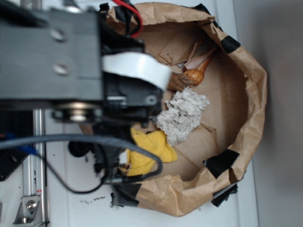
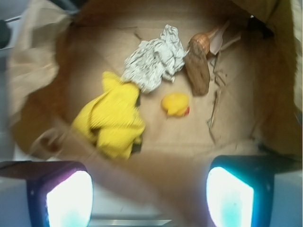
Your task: Grab the wood chip.
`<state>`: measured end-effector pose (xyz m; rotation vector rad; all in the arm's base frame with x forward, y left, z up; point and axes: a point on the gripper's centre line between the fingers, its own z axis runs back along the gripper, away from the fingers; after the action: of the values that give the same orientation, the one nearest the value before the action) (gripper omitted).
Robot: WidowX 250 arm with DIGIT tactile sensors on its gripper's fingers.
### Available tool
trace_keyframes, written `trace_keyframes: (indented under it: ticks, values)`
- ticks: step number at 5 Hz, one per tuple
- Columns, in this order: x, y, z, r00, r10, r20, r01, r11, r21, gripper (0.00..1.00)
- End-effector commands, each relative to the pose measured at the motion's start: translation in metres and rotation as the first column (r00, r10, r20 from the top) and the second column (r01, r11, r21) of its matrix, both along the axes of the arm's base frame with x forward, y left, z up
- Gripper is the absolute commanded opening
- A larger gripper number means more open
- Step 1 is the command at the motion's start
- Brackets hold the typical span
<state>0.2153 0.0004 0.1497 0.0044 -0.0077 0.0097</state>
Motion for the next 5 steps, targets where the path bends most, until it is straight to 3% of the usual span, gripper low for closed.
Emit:
trace_keyframes:
  ticks: [1, 3, 4, 5]
  values:
    - [0.027, 0.035, -0.030, 0.997, -0.069, 0.041, 0.064, 0.993, 0.099, 1.00]
    - [0.021, 0.052, -0.033, 0.992, -0.117, 0.046, 0.111, 0.988, 0.108, 1.00]
    - [0.021, 0.062, -0.041, 0.988, -0.137, 0.073, 0.129, 0.986, 0.110, 1.00]
    - [0.028, 0.062, -0.053, 0.977, -0.164, 0.137, 0.151, 0.983, 0.106, 1.00]
